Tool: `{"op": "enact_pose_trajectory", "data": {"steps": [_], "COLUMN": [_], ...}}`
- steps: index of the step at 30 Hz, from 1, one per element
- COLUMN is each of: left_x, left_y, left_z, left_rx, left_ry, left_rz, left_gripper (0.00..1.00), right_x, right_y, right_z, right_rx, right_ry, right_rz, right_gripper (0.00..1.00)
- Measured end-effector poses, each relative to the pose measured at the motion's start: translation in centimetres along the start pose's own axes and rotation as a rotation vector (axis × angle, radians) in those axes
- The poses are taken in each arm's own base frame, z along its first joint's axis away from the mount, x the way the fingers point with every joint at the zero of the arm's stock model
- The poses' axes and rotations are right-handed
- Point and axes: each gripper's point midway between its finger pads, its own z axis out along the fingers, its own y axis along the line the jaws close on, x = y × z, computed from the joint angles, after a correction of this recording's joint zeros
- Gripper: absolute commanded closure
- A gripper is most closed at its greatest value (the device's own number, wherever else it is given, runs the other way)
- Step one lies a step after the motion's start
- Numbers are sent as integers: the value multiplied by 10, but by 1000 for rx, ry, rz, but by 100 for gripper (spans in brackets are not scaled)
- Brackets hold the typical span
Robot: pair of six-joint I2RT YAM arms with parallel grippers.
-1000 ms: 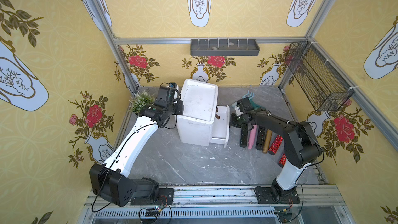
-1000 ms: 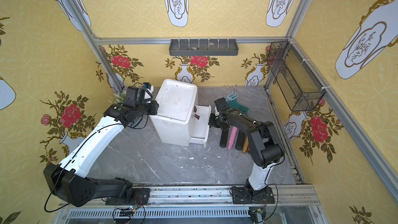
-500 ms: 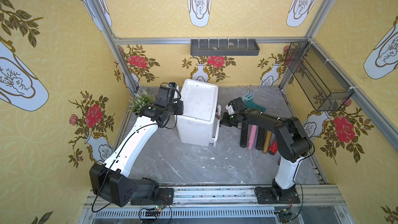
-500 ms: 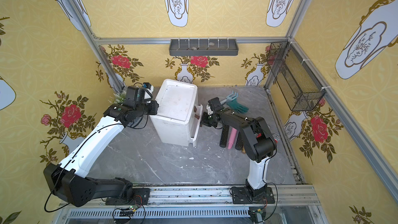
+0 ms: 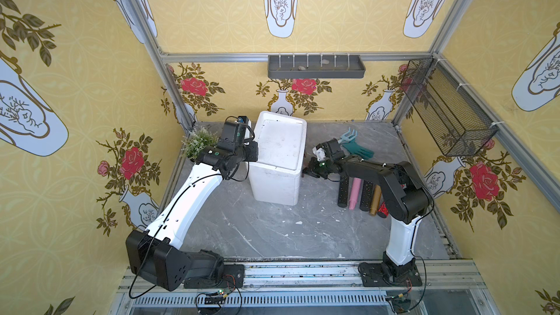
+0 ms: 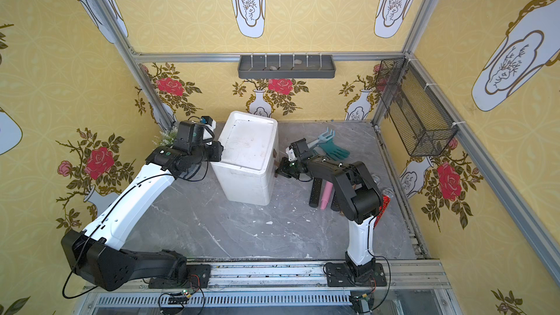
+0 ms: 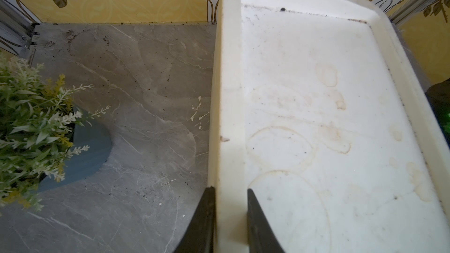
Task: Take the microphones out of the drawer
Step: Close the drawer in the storage box, then reset both arms
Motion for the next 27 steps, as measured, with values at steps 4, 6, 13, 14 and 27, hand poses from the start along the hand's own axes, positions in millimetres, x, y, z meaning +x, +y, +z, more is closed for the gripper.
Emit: {"op": "enact_pose_trajectory", "data": {"steps": [4, 6, 13, 14, 27], "left_x": [0, -1, 0, -3, -58], "left_y": [0, 0, -9, -12, 42], "left_z": [0, -1, -10, -13, -100], "left_rx": [1, 1, 43, 55, -167], "left_ry": [-1, -1, 32, 32, -245], "left_rz": [0, 0, -22, -25, -33], "left_gripper": [99, 88, 42, 36, 0], "right_x": [-1, -6, -32, -36, -47], "right_y": [3, 9, -2, -4, -140], "right_z": [-9, -20, -80, -91, -250], "right_rx": [5, 8, 222, 259, 784], "right_ry": [-20, -50, -226, -255, -582], "right_rz": [-11, -32, -101, -114, -39], "right_gripper": [91, 73, 33, 31, 30]}}
